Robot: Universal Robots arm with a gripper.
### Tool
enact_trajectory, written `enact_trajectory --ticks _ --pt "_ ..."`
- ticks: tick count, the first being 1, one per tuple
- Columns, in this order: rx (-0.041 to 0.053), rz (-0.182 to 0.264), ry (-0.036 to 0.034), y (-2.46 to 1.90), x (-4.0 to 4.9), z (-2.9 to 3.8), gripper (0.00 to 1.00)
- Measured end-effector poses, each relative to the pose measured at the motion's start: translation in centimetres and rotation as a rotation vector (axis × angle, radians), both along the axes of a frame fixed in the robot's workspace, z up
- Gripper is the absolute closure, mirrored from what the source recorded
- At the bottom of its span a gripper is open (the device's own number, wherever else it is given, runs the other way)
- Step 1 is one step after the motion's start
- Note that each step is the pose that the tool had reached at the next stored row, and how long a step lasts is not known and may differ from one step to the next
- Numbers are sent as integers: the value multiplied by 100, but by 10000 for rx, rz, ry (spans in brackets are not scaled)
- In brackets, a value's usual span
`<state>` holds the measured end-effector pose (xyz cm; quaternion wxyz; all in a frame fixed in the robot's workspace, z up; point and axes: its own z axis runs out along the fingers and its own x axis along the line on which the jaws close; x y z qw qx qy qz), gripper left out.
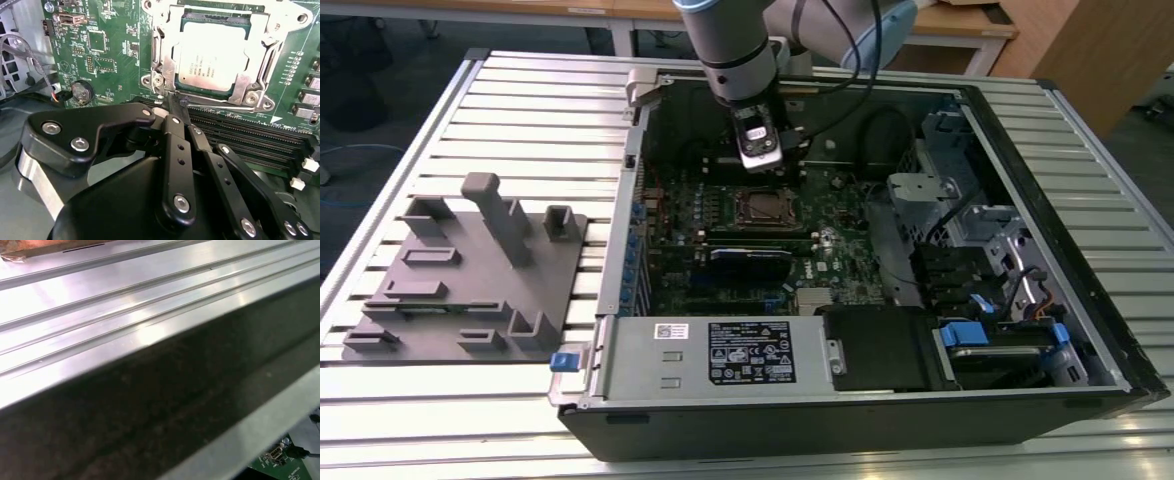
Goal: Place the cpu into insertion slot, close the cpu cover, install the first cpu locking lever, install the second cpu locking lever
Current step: 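Install the first cpu locking lever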
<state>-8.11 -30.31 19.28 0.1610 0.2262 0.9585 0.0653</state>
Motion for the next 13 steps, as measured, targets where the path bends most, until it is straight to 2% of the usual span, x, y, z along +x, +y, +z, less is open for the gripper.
enact_trajectory --ticks 7,13 --pt "-6 1 3 0 1 5 90" --pt "44 2 1 0 2 89 90"
